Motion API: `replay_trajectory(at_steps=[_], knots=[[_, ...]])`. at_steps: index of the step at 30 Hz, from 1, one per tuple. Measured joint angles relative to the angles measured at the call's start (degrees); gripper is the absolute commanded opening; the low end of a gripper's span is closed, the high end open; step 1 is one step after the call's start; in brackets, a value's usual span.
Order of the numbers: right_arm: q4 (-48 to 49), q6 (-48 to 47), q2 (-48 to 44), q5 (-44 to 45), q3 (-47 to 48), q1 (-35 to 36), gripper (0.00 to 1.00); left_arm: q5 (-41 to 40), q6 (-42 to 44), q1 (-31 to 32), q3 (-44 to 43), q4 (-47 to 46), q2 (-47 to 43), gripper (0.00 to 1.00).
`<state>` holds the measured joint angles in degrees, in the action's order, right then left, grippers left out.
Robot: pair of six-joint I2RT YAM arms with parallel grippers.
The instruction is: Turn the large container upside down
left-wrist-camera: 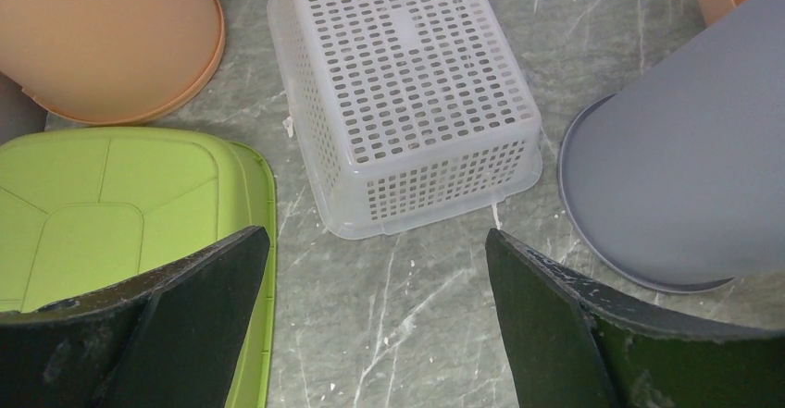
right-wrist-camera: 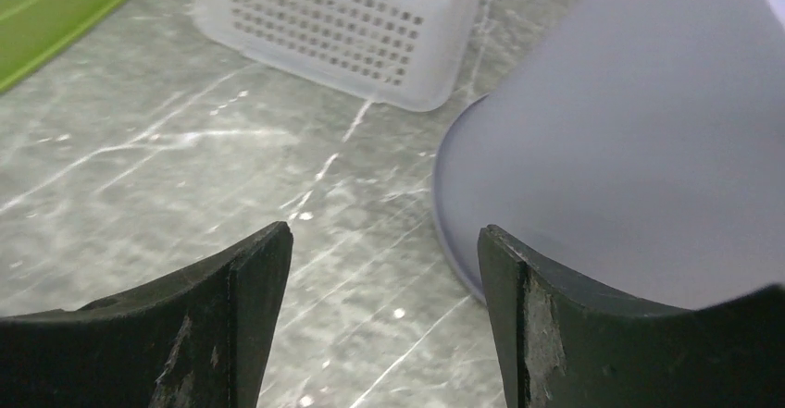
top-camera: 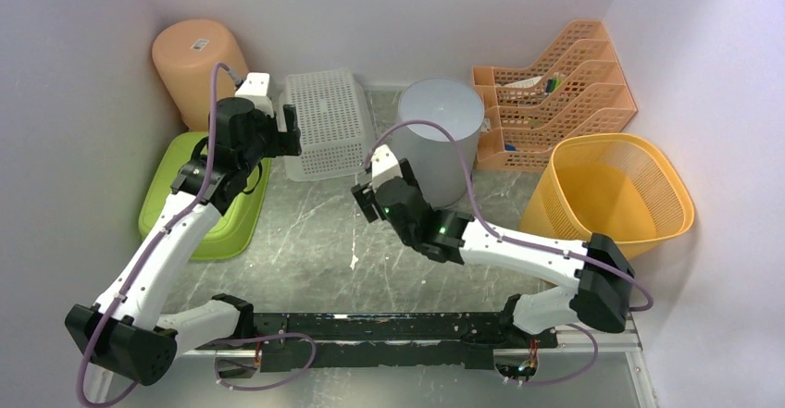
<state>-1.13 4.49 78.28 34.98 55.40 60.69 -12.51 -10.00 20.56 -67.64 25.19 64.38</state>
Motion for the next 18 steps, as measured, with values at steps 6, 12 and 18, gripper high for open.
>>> replay_trajectory(at_steps=[6,12,18], knots=[[-8.3,12.2,-1.9,8.0,-0.3,5.8,0.74,0.1,-0.1,0.0,0.1,-0.1,-0.4,1.00],[-19.6,25.8,2.2,15.5,-0.9,3.6,0.75,0.9,-0.1,0.1,0.3,-0.2,-0.4,0.99],[-20.6,28.8,4.1,16.7,-1.8,-3.5,0.75,1.2,-0.1,0.1,0.5,-0.3,-0.4,1.00]])
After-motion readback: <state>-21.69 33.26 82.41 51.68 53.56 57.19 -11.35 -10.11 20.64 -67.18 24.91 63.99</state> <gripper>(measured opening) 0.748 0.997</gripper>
